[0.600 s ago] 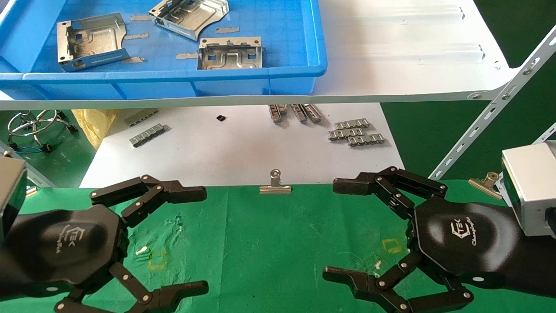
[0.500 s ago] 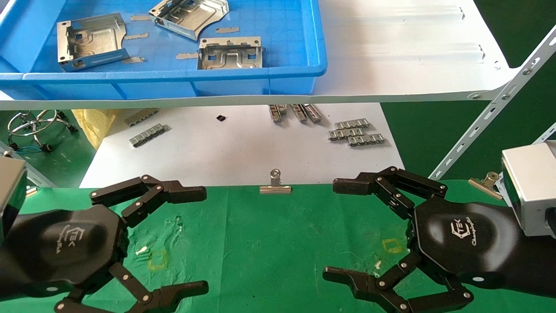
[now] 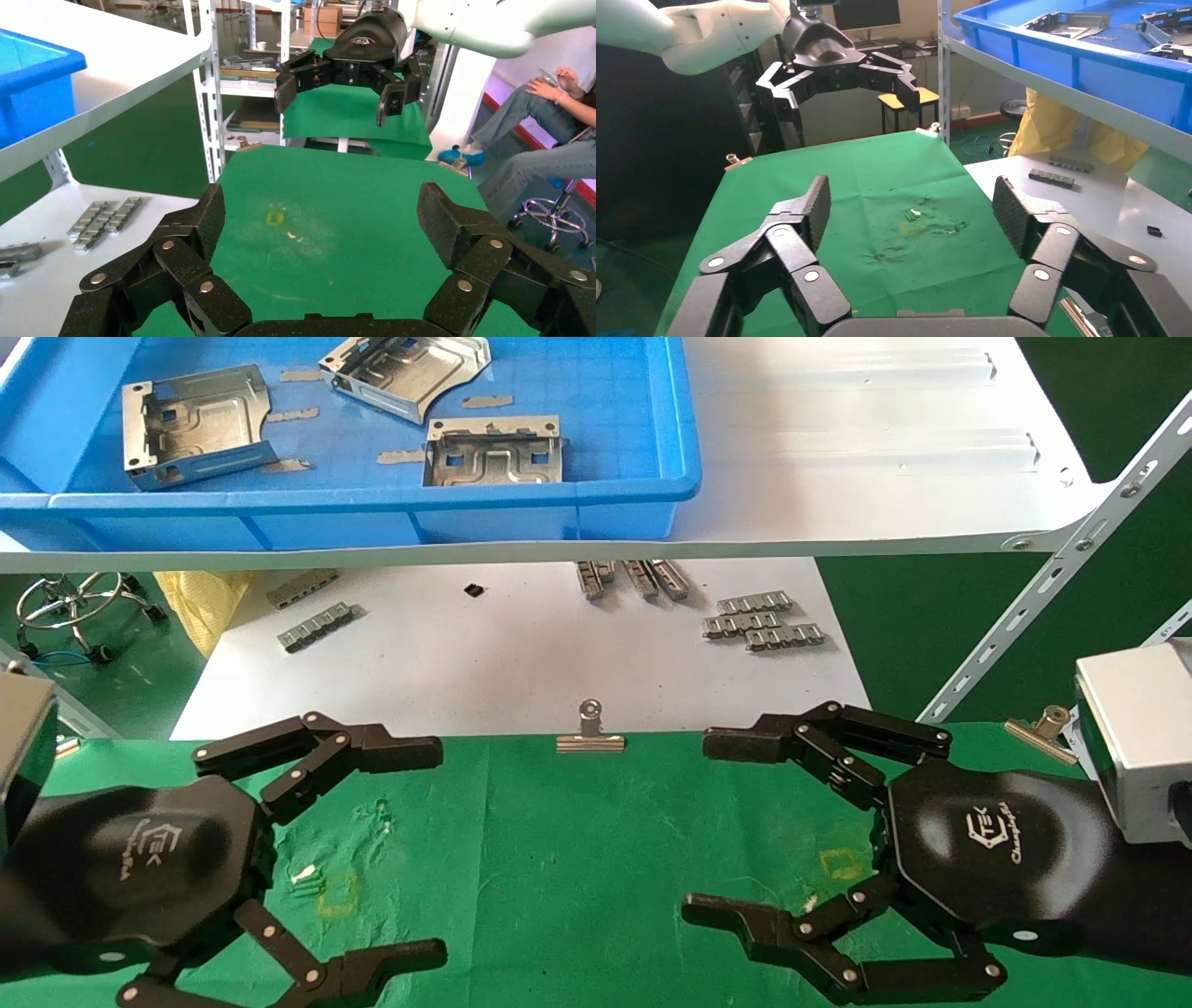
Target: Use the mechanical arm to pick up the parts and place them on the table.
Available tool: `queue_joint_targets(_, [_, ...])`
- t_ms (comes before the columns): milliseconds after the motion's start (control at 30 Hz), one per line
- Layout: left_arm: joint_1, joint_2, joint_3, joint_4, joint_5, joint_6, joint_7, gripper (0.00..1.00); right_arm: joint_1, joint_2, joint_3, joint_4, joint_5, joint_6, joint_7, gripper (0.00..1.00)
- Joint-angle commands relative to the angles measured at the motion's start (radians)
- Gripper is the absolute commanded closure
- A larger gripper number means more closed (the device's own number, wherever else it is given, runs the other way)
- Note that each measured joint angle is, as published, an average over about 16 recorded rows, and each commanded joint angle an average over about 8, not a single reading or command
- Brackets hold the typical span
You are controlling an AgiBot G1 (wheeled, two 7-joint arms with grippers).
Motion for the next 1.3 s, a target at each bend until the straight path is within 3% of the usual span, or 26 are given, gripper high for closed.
queue_joint_targets(33, [0.000,0.000,0.000,0.000,0.000,0.000,0.000,0.00,0.000,0.000,0.000,0.000,0.000,0.000,0.000,1.00])
queue_joint_targets(933, [-0.014,0.003,-0.001,0.000,0.002,-0.002,-0.001,0.00,0.000,0.000,0.000,0.000,0.000,0.000,0.000,1.00])
queue_joint_targets(1100, [-0.103,0.026,0.003,0.027,0.031,-0.013,-0.006,0.00,0.000,0.000,0.000,0.000,0.000,0.000,0.000,1.00])
queue_joint_targets(1300, [-0.322,0.122,0.040,0.186,0.133,-0.040,0.009,0.00,0.000,0.000,0.000,0.000,0.000,0.000,0.000,1.00])
